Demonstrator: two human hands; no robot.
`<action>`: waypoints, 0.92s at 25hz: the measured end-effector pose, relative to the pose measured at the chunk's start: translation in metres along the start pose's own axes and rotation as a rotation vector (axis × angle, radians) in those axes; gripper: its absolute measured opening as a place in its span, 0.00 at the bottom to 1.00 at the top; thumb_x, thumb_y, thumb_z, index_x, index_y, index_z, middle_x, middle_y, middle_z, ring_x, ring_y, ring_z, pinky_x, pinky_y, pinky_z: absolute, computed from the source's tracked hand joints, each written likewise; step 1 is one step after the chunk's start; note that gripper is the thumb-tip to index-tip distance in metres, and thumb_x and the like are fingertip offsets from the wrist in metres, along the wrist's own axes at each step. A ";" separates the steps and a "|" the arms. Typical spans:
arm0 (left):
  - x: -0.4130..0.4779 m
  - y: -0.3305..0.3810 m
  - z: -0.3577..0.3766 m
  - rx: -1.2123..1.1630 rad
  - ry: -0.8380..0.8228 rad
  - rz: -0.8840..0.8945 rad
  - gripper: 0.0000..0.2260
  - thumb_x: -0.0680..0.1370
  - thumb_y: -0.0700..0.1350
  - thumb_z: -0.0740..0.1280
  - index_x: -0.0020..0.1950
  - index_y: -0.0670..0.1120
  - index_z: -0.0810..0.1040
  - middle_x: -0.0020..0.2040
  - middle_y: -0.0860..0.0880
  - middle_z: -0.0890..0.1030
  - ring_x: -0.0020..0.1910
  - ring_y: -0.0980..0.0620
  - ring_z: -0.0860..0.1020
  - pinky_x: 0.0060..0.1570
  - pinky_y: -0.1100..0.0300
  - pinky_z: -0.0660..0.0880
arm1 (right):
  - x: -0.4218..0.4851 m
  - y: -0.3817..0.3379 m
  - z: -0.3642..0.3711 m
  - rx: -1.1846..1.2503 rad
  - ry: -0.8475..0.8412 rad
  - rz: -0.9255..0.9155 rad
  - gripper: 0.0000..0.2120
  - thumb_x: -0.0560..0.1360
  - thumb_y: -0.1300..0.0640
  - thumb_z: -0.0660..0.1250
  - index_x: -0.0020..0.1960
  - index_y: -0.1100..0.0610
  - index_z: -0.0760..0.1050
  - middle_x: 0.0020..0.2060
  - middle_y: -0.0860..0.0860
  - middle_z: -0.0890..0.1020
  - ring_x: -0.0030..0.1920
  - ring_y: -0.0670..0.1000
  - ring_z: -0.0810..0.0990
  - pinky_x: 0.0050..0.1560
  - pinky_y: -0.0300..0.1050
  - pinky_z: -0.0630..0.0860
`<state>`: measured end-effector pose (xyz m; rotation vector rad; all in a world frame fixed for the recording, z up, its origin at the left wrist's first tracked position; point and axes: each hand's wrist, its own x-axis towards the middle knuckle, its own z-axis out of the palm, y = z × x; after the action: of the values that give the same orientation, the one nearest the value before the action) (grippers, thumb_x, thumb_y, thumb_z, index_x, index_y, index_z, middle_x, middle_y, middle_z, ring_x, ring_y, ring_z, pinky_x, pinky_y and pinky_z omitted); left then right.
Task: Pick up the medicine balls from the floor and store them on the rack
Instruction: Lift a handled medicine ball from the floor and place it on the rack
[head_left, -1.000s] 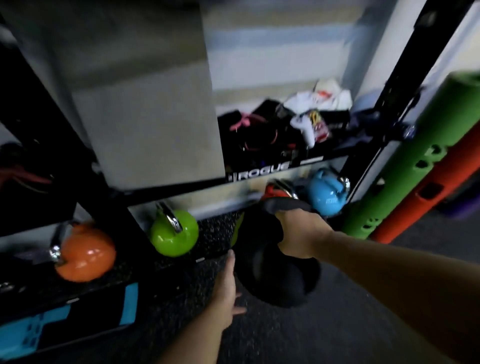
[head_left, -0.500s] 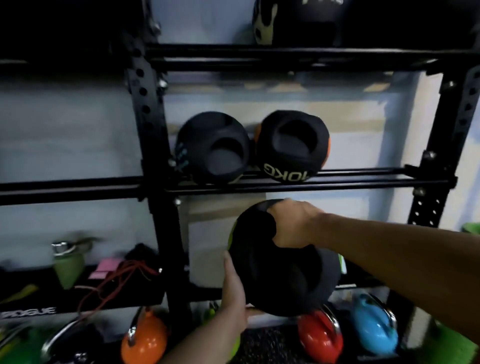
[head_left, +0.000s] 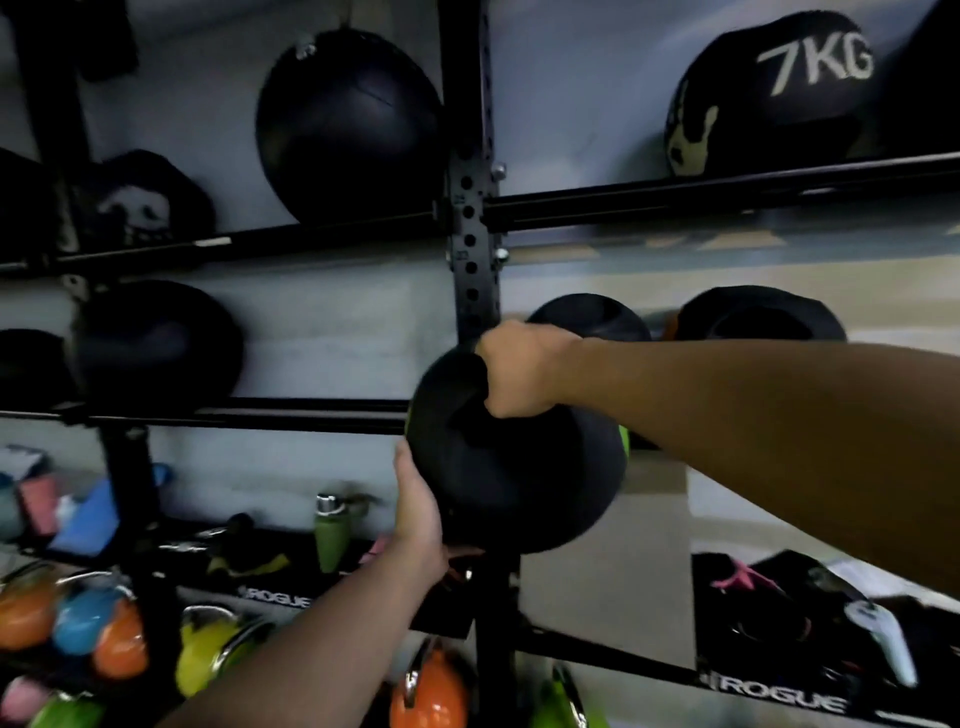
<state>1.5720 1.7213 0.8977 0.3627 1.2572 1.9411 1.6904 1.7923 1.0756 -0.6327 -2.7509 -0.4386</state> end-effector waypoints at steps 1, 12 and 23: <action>0.004 0.022 -0.011 0.002 0.019 0.048 0.41 0.70 0.83 0.51 0.60 0.55 0.86 0.55 0.44 0.89 0.55 0.37 0.83 0.54 0.38 0.80 | 0.017 -0.011 -0.009 0.021 0.027 -0.026 0.11 0.68 0.50 0.68 0.46 0.55 0.78 0.38 0.52 0.78 0.35 0.54 0.81 0.29 0.45 0.77; 0.208 0.232 -0.115 0.280 0.123 0.429 0.38 0.79 0.76 0.49 0.73 0.52 0.79 0.68 0.44 0.84 0.67 0.40 0.81 0.68 0.38 0.77 | 0.302 -0.059 0.010 0.205 0.195 -0.032 0.12 0.69 0.50 0.70 0.49 0.53 0.76 0.41 0.51 0.78 0.34 0.52 0.80 0.24 0.41 0.70; 0.439 0.233 -0.123 0.227 -0.046 0.630 0.28 0.78 0.63 0.70 0.71 0.47 0.81 0.68 0.47 0.84 0.70 0.47 0.80 0.75 0.47 0.73 | 0.518 0.004 0.149 0.061 0.070 0.237 0.12 0.75 0.49 0.71 0.54 0.53 0.76 0.49 0.53 0.76 0.48 0.57 0.78 0.46 0.50 0.78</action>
<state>1.1040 1.9168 0.9683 1.0135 1.4527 2.2789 1.2148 2.0419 1.1151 -0.8963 -2.5716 -0.3144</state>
